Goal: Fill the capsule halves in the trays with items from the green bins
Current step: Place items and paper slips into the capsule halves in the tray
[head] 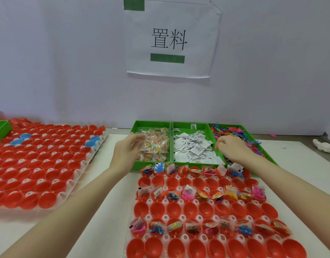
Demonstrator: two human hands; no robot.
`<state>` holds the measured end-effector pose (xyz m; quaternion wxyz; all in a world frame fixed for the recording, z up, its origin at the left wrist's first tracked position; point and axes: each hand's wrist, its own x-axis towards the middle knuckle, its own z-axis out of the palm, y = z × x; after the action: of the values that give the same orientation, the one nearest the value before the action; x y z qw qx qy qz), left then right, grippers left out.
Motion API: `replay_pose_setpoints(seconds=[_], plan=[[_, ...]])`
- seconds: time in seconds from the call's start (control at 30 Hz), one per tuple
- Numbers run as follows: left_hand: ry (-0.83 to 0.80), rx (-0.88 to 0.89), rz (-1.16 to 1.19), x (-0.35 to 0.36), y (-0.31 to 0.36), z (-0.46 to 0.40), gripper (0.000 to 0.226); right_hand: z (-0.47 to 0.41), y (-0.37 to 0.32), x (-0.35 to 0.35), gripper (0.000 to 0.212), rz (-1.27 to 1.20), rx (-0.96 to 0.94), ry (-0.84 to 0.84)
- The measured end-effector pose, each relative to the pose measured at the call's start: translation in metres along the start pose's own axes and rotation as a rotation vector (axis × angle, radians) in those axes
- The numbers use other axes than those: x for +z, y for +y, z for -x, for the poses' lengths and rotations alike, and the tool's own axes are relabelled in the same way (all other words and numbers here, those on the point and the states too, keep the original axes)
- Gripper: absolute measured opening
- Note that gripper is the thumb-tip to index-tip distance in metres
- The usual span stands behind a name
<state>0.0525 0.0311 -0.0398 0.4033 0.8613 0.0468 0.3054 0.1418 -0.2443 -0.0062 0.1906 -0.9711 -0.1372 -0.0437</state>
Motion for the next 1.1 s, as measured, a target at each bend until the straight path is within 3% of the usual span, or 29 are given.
replay_pose_setpoints(seconds=[0.23, 0.43, 0.53, 0.6, 0.67, 0.77, 0.87, 0.97, 1.1], plan=[[0.058, 0.002, 0.072, -0.006, 0.012, 0.005, 0.025, 0.005, -0.013, 0.001, 0.032, 0.237, 0.165, -0.233], [0.115, -0.073, 0.125, -0.008, 0.022, 0.005, 0.014, 0.003, -0.009, 0.002, 0.014, 0.156, 0.212, -0.080], [0.154, -0.161, 0.215, -0.009, 0.032, 0.007, 0.007, 0.005, -0.010, -0.004, 0.010, -0.047, 0.137, 0.136], [0.148, -0.243, 0.319, -0.008, 0.044, 0.009, 0.007, 0.006, -0.018, -0.010, 0.010, -0.353, 0.110, 0.227], [0.114, -0.345, 0.453, -0.005, 0.059, 0.012, 0.007, 0.012, -0.032, -0.017, 0.010, -0.685, 0.106, 0.211], [0.002, -0.495, 0.717, -0.003, 0.086, 0.019, 0.009, 0.033, -0.058, -0.031, 0.008, -0.970, 0.053, 0.036], [-0.096, -0.599, 1.068, -0.006, 0.115, 0.033, 0.012, 0.061, -0.078, -0.042, 0.005, -1.148, -0.016, -0.119], [-0.134, -0.657, 1.180, -0.008, 0.136, 0.050, 0.019, 0.095, -0.090, -0.047, 0.020, -1.219, -0.092, -0.196], [-0.181, -0.623, 1.266, -0.013, 0.153, 0.071, 0.008, 0.125, -0.096, -0.052, 0.013, -1.158, -0.183, 0.005]])
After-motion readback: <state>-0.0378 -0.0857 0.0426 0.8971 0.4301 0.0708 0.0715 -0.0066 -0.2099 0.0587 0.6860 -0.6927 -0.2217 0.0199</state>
